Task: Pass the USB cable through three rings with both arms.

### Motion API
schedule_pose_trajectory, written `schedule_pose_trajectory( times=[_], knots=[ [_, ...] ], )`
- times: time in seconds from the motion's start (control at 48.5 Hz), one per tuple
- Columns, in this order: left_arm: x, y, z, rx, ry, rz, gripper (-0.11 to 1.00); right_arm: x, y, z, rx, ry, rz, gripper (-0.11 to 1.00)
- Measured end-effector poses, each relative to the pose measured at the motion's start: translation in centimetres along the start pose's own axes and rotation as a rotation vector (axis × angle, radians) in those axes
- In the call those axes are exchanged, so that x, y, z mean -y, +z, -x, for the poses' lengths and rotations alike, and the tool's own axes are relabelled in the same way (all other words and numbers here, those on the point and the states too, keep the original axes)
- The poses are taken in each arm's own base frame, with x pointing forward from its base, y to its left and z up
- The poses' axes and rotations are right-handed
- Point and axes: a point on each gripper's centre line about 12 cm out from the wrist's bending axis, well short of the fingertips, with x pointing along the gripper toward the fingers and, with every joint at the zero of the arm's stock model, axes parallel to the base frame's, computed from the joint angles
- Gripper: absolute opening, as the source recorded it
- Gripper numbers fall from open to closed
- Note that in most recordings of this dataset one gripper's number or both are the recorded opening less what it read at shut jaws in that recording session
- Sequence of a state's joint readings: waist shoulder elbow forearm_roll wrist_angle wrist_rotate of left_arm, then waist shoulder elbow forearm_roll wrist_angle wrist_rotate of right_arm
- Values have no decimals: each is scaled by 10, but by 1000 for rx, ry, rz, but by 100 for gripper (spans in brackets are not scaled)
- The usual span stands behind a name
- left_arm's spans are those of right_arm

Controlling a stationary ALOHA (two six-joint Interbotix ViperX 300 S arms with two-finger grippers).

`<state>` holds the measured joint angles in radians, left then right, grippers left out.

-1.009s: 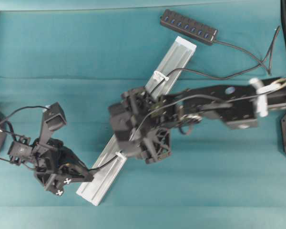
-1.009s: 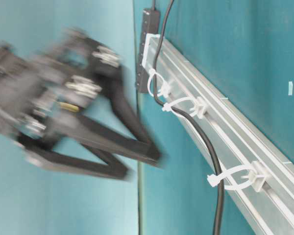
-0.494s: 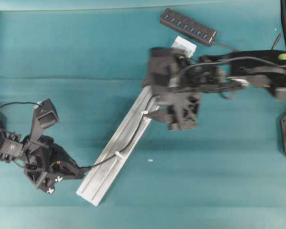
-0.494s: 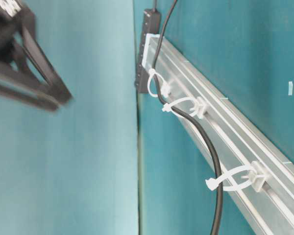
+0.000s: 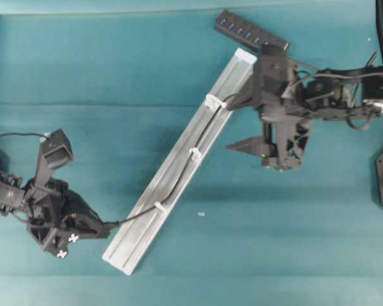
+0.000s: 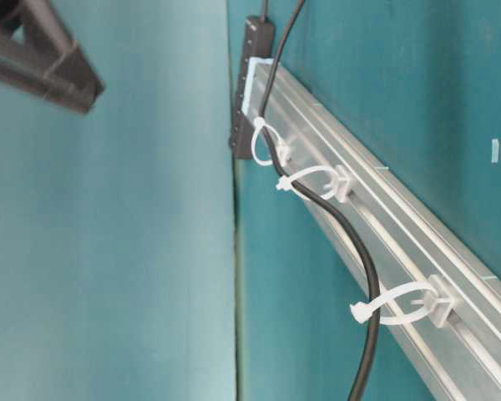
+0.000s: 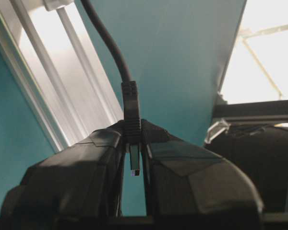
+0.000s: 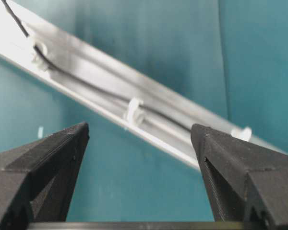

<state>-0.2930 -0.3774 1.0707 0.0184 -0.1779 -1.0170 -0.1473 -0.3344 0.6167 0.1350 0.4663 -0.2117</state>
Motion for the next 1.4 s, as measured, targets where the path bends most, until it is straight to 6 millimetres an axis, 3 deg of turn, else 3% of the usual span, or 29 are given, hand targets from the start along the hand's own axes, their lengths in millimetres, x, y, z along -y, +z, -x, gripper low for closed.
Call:
schedule_pose_trajectory(
  times=[0.082,0.144,0.227,0.371,0.474,0.7,0.845,1.154,1.401],
  knots=[
    [1,0,0,0,-2,-1,10,2,-5,4,-2,-6,-10,87],
    [0,0,0,1,-1,0,16,2,-9,7,0,-8,-18,87],
    [1,0,1,2,-2,2,35,4,-14,10,0,-14,-36,87],
    [-1,-1,1,-9,15,0,78,5,-18,17,12,-20,-59,87],
    [-3,-2,1,-19,31,-2,97,4,-23,20,14,-20,-77,87],
    [9,6,11,11,-13,-19,96,3,-31,34,39,-22,-135,87],
    [23,22,26,79,-74,-78,96,2,-33,48,86,-26,-162,87],
    [43,67,75,321,-136,-411,96,2,-39,103,288,-47,-184,85],
    [47,82,102,442,-104,-636,96,-3,-54,140,417,-47,-193,85]
  ],
)
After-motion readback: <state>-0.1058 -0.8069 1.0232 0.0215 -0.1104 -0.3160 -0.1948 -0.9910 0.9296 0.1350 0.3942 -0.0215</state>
